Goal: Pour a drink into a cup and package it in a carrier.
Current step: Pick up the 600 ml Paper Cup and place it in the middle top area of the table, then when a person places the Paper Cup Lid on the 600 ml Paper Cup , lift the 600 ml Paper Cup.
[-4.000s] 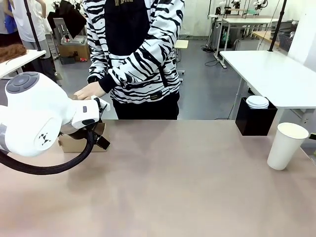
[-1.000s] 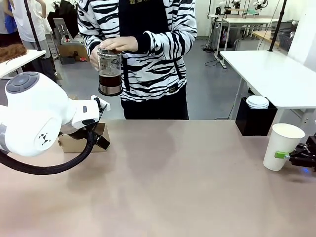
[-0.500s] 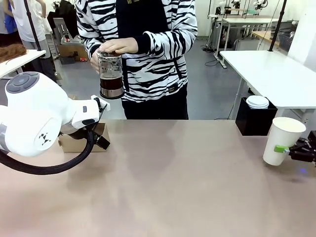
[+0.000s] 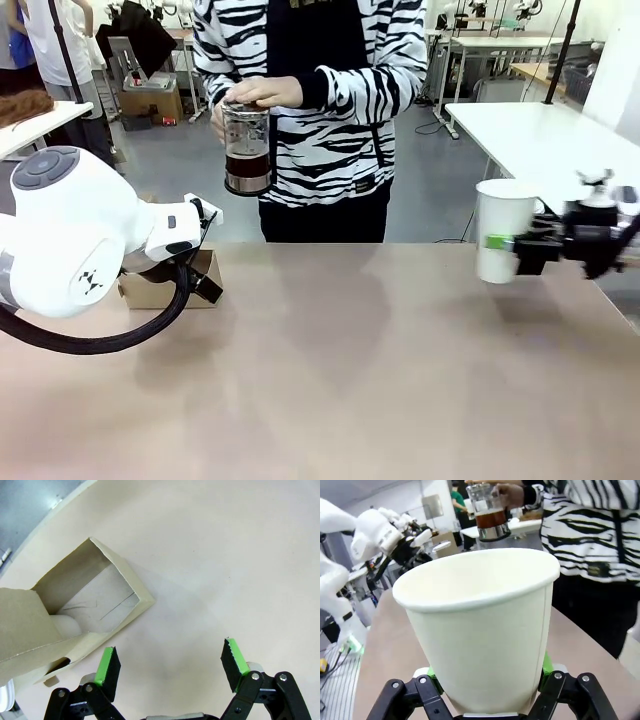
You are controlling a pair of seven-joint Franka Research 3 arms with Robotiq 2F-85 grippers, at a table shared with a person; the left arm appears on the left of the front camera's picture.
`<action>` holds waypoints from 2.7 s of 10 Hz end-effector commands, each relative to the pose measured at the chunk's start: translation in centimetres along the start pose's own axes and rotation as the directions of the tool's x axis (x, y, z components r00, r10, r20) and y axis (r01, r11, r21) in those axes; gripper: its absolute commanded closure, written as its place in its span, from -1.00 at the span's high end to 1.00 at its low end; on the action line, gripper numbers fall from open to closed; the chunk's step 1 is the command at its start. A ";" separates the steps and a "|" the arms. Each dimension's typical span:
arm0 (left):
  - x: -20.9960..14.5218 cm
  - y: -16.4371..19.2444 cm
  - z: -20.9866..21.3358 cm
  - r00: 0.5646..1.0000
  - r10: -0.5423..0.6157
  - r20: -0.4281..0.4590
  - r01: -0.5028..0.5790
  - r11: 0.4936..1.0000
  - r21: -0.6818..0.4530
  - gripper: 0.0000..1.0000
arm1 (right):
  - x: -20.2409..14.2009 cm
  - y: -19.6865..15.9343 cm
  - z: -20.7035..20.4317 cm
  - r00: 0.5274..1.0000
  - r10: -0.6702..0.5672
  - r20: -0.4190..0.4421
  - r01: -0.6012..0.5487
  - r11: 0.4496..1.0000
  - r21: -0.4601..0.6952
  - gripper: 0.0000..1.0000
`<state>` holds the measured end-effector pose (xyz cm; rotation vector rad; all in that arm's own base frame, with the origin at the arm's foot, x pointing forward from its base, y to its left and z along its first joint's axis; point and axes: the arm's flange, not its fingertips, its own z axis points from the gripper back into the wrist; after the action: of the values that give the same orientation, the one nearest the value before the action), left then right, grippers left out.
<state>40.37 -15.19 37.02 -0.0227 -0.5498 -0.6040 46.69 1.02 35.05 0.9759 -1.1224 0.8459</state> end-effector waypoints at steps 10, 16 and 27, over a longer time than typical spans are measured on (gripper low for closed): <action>0.0 0.0 0.0 1.000 0.000 0.001 0.000 1.000 -0.001 1.00 | -5.3 -10.4 -19.4 0.981 0.114 0.157 -0.085 0.980 -0.182 0.60; 0.0 0.0 0.0 1.000 0.000 0.001 0.000 1.000 -0.001 1.00 | -5.8 -10.2 -18.9 0.984 0.076 0.161 -0.054 0.990 -0.133 0.60; 0.0 0.0 0.0 1.000 0.000 0.001 0.000 1.000 -0.001 1.00 | -5.8 -10.2 -18.9 0.984 0.076 0.161 -0.054 0.990 -0.133 0.60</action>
<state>40.37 -15.17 37.01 -0.0224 -0.5496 -0.6037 60.95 14.58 24.76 0.9198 -1.3487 0.7504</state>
